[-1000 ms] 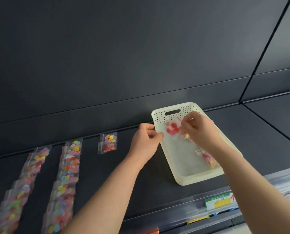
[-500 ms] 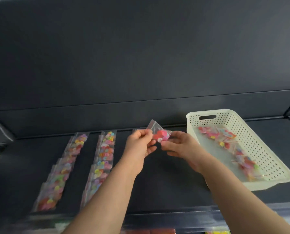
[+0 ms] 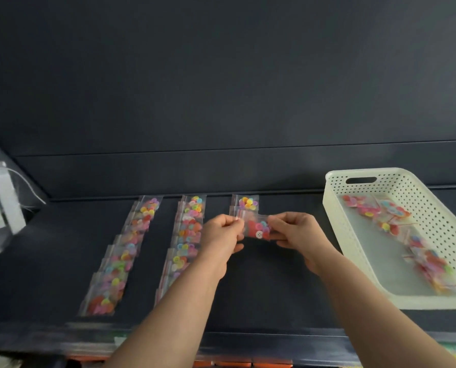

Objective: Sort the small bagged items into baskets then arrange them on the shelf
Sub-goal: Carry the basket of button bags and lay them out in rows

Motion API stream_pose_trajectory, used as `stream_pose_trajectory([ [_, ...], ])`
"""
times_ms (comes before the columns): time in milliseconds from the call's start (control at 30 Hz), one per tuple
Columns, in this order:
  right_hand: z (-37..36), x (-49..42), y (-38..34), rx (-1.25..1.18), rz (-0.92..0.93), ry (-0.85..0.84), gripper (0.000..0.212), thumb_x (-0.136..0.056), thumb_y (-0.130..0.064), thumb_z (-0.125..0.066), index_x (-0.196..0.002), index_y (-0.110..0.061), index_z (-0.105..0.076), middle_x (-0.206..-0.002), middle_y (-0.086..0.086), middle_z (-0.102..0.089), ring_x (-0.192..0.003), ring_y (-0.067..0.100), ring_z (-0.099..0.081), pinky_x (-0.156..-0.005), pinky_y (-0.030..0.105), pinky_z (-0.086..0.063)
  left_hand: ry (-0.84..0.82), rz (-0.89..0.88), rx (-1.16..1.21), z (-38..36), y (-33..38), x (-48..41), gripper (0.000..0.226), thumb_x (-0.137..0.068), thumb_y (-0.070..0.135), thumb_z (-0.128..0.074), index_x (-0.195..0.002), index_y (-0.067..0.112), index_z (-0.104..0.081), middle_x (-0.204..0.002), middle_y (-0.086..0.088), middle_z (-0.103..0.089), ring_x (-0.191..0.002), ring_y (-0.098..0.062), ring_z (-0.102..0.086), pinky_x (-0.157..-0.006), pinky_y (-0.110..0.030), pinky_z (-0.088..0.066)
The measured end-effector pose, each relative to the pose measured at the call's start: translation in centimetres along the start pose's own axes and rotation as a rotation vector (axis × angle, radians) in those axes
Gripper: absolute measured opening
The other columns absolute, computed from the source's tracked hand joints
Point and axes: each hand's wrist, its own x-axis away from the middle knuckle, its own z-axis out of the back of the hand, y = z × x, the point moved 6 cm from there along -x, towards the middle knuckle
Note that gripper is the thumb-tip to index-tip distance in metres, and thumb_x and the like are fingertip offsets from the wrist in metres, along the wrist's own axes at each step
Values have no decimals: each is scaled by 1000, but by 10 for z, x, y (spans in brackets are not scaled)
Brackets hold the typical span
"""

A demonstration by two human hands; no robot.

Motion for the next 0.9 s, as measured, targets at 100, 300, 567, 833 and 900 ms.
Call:
stream_pose_trajectory([
  [100,-4,-8,7,-28,-43,42,12,-93,-22,-61,-89,-13,-68,-78,1,-74,-69,10,-71,-67,27,-54,17,38,-29,0,-7,-10,7,-96,16,-62,-92,13,-67,-93,-6,-66,-86,-15,-64,-74,-33,-61],
  [300,-16,-30,7,81,-19,79,8,-87,-22,-69,-92,-17,-69,-82,0,-74,-75,11,-71,-64,24,-52,43,56,-97,3,-13,-36,8,-97,14,-59,-96,10,-65,-93,-6,-68,-84,-16,-68,-71,-33,-62],
  [567,-16,-47,8,403,110,281,37,-74,-32,-80,-103,-26,-58,-72,-9,-69,-73,1,-63,-68,22,-50,75,-185,-675,0,-7,-58,7,-95,24,-62,-89,20,-58,-83,-1,-68,-74,-18,-71,-64,-39,-62],
  [833,-22,-52,3,657,74,339,26,-79,-44,-72,-100,-33,-63,-75,-17,-63,-74,4,-56,-57,22,-38,45,-177,-774,1,-5,-67,16,-93,30,-63,-100,18,-54,-83,-2,-67,-62,-18,-70,-56,-38,-61],
  [900,-22,-53,2,666,80,347,22,-80,-43,-72,-99,-33,-67,-77,-16,-64,-75,4,-57,-55,21,-36,24,-167,-792,-1,-4,-69,15,-93,31,-62,-100,18,-58,-80,-2,-68,-58,-17,-70,-55,-38,-61],
])
